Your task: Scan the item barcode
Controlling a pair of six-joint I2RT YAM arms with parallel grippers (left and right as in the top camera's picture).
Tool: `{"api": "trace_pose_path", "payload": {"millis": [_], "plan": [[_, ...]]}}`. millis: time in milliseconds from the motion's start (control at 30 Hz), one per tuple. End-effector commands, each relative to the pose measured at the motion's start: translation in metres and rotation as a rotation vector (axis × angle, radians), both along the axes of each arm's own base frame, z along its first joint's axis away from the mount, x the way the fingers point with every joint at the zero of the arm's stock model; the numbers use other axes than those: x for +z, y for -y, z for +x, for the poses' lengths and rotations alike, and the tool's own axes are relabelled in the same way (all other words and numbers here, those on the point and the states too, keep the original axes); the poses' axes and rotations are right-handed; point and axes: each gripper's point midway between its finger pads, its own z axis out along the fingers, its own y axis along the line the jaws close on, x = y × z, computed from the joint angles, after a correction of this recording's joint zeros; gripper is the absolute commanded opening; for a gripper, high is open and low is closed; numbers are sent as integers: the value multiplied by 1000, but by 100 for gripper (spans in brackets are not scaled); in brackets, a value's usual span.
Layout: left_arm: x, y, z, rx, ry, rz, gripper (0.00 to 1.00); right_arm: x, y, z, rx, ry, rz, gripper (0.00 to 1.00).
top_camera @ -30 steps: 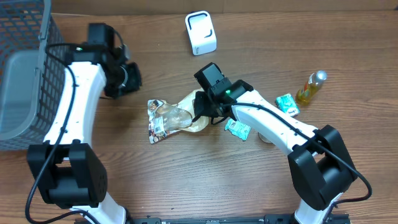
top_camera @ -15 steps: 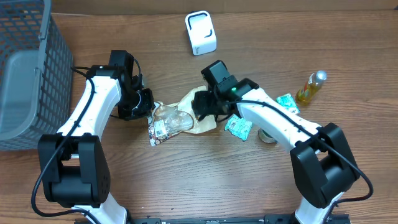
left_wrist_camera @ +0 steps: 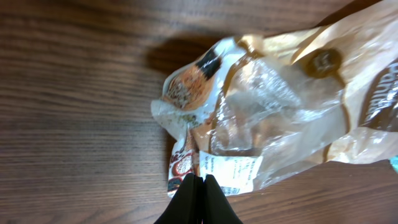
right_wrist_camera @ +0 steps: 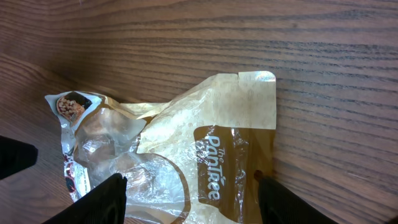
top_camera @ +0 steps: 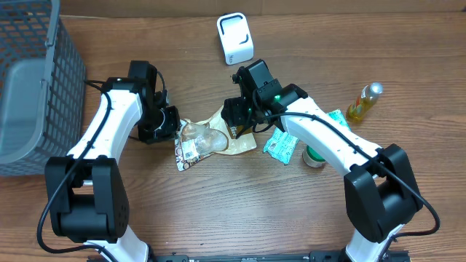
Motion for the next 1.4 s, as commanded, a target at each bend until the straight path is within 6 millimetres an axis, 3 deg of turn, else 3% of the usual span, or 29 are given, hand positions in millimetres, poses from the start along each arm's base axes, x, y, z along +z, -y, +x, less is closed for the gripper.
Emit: {"api": "trace_pose_path", "payload": {"millis": [0,133,333,633,967,1167,1367], "plan": [[-15,-1,-12,6,-33,8,4,1,0,-3,17,10,-4,65],[-28,-2,-17,13,-34,8,4,-9,-1,-4,20,-10,-13,65],[-30,-1,-10,12,-2,6,4,-36,-4,-10,34,-70,-31,66],[-35,-1,-9,12,10,5,4,-58,-8,-15,48,-107,-55,66],[-55,-1,-16,12,25,4,4,-61,-13,-12,6,-122,-22,67],[-55,-1,-12,12,39,2,4,-90,-14,-19,-107,-242,-8,70],[-55,-1,-11,11,44,3,4,-100,-26,-30,-87,-328,55,70]]}}
